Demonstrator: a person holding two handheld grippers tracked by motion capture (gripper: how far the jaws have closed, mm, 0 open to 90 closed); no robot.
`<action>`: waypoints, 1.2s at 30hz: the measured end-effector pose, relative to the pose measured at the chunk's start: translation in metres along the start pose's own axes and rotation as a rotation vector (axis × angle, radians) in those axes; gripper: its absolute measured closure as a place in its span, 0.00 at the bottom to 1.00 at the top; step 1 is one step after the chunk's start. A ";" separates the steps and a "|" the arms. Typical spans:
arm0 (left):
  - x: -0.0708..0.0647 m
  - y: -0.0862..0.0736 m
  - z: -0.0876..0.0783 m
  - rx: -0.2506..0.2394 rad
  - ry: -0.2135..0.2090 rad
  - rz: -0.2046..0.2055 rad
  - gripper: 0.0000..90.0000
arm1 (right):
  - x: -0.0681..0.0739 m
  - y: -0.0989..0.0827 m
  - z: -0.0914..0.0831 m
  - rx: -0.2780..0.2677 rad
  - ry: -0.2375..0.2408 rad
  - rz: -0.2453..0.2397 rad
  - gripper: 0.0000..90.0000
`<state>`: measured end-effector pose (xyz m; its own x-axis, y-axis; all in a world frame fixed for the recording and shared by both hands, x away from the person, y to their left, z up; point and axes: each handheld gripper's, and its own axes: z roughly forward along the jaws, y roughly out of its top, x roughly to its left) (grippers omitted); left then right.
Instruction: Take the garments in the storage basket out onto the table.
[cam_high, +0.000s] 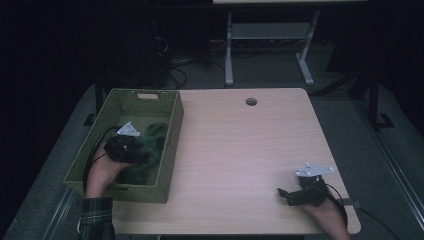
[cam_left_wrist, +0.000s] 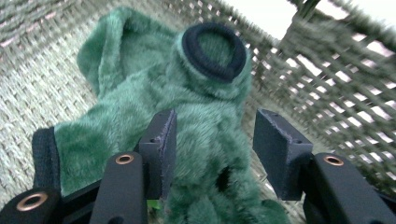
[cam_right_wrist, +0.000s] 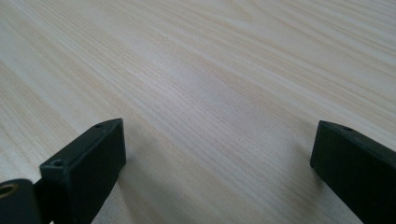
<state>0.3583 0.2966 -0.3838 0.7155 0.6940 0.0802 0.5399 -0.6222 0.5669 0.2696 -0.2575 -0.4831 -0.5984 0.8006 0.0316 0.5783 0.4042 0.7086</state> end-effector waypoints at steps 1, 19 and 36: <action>0.001 -0.001 0.001 0.009 0.001 -0.001 0.53 | 0.000 0.000 0.000 0.000 0.000 0.000 0.03; 0.010 -0.011 0.023 0.117 -0.008 -0.079 0.73 | 0.000 0.000 0.000 0.000 0.000 0.000 0.03; 0.015 -0.006 -0.002 -0.004 -0.078 -0.207 0.90 | 0.000 0.000 0.000 0.000 0.000 0.000 0.03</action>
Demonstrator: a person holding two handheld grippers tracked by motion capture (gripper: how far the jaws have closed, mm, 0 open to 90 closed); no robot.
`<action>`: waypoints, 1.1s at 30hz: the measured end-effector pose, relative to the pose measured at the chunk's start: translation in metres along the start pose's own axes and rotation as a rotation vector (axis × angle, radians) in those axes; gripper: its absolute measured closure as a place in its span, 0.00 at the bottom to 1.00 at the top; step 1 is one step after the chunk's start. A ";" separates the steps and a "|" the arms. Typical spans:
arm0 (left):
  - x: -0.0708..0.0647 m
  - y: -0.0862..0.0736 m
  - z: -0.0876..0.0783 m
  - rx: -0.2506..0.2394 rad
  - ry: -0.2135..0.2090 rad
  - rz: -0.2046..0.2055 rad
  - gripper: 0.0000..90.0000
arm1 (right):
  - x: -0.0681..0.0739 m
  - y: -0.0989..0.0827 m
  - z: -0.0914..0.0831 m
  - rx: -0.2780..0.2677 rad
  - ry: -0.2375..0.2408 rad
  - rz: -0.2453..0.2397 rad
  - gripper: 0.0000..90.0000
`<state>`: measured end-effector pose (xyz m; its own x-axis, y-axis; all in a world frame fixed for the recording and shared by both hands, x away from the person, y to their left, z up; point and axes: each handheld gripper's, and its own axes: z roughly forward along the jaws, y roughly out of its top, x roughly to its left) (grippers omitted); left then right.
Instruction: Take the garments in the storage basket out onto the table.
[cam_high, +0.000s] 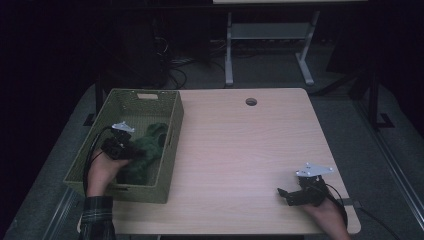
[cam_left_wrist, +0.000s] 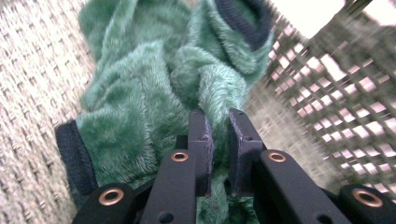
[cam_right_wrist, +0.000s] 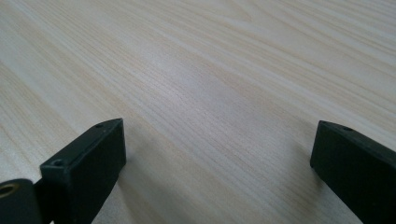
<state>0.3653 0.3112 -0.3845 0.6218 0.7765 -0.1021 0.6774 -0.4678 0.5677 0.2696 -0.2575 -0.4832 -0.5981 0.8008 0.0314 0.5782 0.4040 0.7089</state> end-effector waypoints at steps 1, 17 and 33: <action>0.000 0.001 -0.002 -0.013 -0.006 -0.007 0.90 | 0.000 0.000 0.000 0.000 0.000 0.000 0.03; 0.001 0.012 -0.033 -0.154 -0.091 -0.054 0.90 | 0.000 0.000 0.000 0.000 0.000 0.000 0.03; -0.007 0.032 -0.071 -0.257 -0.088 -0.043 0.90 | 0.000 0.000 0.000 0.000 0.000 0.000 0.03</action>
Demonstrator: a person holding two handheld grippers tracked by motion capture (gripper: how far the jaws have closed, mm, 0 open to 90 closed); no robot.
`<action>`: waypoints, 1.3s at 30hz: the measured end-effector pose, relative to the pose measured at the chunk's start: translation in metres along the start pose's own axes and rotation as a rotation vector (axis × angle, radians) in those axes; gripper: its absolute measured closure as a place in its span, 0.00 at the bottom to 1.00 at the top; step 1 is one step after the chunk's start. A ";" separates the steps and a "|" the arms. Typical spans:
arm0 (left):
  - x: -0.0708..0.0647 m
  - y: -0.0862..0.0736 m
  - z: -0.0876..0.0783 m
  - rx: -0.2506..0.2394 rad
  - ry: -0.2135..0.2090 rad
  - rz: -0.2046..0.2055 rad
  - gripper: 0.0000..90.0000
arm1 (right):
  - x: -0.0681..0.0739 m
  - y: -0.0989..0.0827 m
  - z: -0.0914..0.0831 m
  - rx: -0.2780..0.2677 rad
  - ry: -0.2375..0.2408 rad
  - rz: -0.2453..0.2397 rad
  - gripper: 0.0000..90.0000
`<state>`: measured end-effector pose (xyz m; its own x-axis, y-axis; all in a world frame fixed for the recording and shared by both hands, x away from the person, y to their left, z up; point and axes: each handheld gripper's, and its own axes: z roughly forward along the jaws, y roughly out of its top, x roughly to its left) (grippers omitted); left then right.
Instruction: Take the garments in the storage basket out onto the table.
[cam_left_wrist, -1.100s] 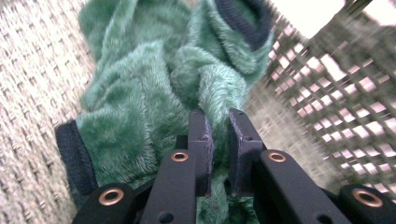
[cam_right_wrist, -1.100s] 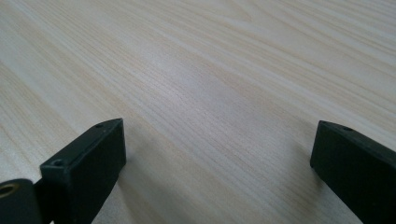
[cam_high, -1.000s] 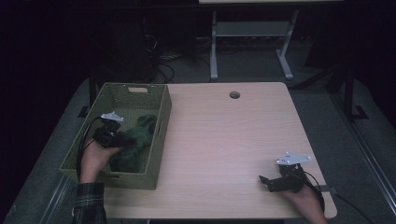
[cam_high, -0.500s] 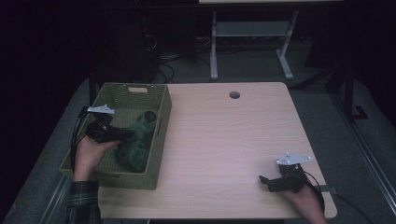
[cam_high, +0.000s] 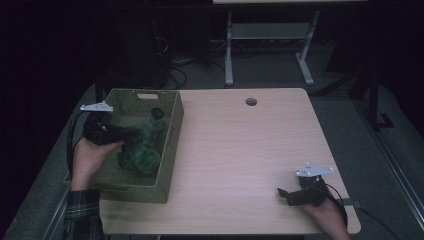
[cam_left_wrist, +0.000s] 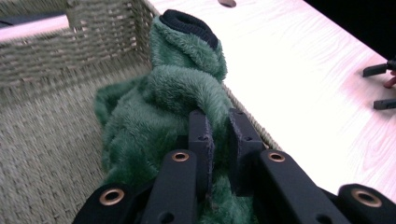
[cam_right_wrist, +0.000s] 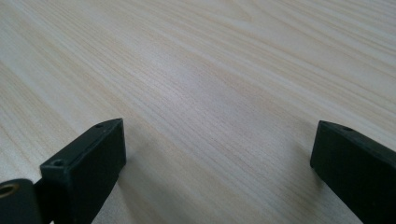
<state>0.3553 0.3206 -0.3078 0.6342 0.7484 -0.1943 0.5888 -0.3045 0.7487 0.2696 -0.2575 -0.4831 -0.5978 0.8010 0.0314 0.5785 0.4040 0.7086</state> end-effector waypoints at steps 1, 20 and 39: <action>-0.001 0.003 -0.002 -0.005 0.004 0.003 0.90 | 0.000 0.000 0.000 0.000 0.000 0.000 0.03; -0.028 0.055 -0.034 -0.123 -0.008 0.074 0.91 | 0.000 0.000 0.000 0.000 0.000 0.000 0.03; -0.070 0.092 -0.023 -0.170 -0.065 0.157 0.92 | 0.000 0.000 0.000 0.002 0.000 0.003 0.03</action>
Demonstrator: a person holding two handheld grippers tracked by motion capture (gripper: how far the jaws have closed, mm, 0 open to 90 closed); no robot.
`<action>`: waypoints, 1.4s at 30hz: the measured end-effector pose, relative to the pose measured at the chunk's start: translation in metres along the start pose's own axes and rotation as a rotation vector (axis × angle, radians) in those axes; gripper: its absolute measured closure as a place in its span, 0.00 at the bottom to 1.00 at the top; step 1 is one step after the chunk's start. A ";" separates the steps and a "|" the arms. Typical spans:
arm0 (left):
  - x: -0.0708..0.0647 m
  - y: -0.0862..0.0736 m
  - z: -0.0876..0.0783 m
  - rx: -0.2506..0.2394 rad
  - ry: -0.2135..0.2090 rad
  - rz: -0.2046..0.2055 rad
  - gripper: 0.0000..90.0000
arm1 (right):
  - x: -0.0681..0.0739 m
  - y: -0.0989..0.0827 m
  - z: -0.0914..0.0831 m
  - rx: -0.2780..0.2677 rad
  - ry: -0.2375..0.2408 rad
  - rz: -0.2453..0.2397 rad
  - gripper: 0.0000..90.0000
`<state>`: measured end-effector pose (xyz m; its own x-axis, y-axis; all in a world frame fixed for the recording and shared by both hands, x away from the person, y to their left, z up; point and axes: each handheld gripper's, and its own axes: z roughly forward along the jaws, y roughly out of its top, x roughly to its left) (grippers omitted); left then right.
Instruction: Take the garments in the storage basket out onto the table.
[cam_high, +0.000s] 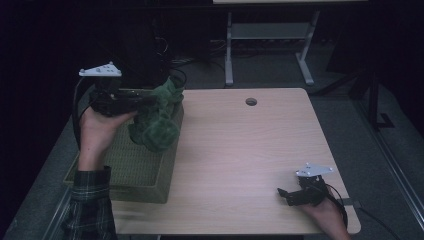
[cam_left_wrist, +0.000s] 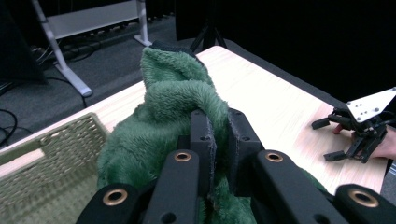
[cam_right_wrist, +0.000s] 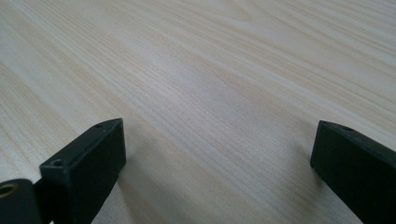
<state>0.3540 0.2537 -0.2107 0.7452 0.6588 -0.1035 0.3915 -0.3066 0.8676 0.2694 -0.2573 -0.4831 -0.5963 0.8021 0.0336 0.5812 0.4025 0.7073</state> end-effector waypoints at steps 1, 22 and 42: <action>-0.001 0.001 0.001 -0.003 0.000 0.002 0.92 | 0.000 0.000 0.000 0.000 0.000 0.001 0.03; -0.039 0.026 0.039 -0.025 -0.107 0.061 0.92 | 0.000 0.000 0.000 -0.001 0.001 0.001 0.03; -0.080 0.007 0.120 -0.008 -0.234 0.087 0.92 | 0.000 0.000 0.000 -0.003 -0.001 0.000 0.03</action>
<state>0.3617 0.1160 -0.2545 0.8809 0.4529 -0.1373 0.3170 -0.3495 0.8817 0.2694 -0.2573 -0.4831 -0.5954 0.8027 0.0331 0.5799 0.4009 0.7092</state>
